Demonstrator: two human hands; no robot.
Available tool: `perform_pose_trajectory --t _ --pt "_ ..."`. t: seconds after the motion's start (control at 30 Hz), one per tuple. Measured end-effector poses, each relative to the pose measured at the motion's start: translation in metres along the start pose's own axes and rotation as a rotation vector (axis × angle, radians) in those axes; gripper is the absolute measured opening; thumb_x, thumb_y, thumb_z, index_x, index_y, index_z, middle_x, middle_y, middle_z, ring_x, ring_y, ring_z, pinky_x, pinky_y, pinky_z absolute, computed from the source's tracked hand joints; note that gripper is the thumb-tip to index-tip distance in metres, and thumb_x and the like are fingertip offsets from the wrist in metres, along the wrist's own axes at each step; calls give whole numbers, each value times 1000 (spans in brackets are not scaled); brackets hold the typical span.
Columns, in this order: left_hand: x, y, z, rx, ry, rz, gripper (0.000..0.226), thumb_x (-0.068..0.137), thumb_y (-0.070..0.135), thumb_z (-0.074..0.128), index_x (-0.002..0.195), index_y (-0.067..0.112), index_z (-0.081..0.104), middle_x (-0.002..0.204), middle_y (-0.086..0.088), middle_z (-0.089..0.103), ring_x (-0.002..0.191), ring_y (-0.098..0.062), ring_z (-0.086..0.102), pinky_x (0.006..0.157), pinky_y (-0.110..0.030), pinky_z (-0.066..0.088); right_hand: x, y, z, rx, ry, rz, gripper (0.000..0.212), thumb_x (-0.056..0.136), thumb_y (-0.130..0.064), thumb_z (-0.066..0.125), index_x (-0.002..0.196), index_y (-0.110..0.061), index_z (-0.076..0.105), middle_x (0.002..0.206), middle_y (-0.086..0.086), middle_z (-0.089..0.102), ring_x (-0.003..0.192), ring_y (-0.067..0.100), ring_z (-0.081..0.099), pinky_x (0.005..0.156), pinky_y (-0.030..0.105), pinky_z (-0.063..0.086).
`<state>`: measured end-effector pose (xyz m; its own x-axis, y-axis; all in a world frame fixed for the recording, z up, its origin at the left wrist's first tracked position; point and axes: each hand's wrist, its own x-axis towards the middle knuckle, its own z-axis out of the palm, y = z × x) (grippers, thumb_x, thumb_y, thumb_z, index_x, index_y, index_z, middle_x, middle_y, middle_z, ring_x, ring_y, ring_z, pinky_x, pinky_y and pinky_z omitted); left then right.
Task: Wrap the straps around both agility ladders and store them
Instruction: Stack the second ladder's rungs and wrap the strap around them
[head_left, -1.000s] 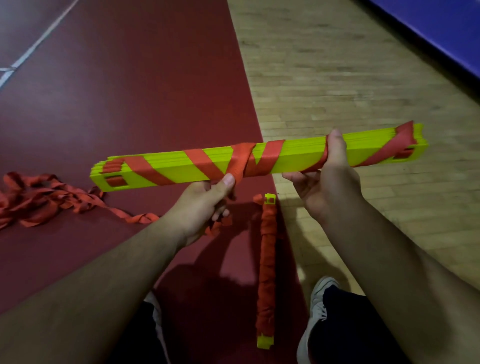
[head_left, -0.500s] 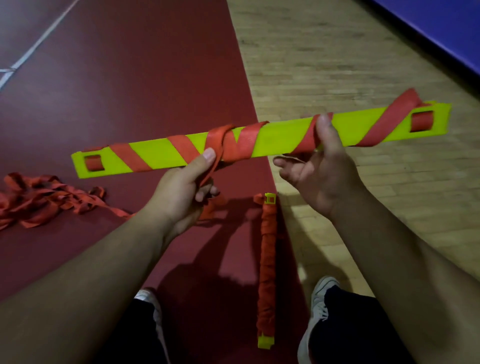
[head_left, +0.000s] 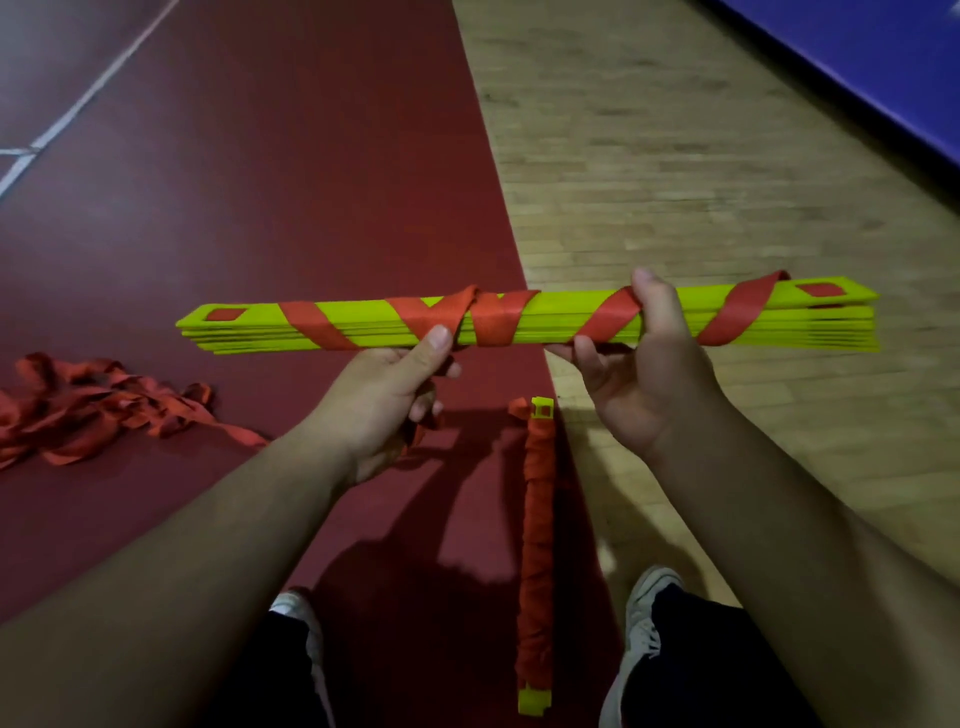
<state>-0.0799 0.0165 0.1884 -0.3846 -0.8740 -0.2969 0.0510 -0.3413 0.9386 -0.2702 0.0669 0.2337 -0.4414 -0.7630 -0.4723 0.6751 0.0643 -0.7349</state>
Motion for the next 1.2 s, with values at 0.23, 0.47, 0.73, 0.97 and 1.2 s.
perform_pose_trajectory --t 0.23,0.47,0.73,0.97,1.2 --pt "0 -5 3 -151 9 17 45 75 48 65 95 8 64 54 0 28 42 -6 34 60 -20 40 -12 1 4 -4 3 122 42 92 -51 64 105 -12 55 95 19 67 73 38 75 42 17 52" --pt "1 -4 5 -85 9 148 18 82 32 70 80 17 59 37 10 31 37 -3 32 55 -19 41 -15 4 8 71 -6 145 50 92 -51 64 118 -9 56 98 16 69 77 40 75 48 16 55" --pt "5 5 1 -295 -6 104 40 83 46 70 96 10 61 90 -7 59 38 -4 30 57 -21 37 -6 12 1 -162 -313 -124 32 87 -34 71 111 -15 64 111 9 69 106 29 70 83 35 57" --pt "0 8 -3 -238 -18 78 51 75 56 52 71 15 80 95 -12 57 37 -4 32 57 -18 39 -14 12 6 -38 -398 -198 30 74 -22 81 98 -13 65 90 3 70 74 15 69 71 32 62" --pt "-6 4 4 -99 19 98 28 81 40 70 67 18 59 41 8 36 42 -6 39 65 -24 41 -15 12 5 -13 -85 -94 39 73 -47 75 87 -11 66 81 12 60 72 22 61 53 22 55"
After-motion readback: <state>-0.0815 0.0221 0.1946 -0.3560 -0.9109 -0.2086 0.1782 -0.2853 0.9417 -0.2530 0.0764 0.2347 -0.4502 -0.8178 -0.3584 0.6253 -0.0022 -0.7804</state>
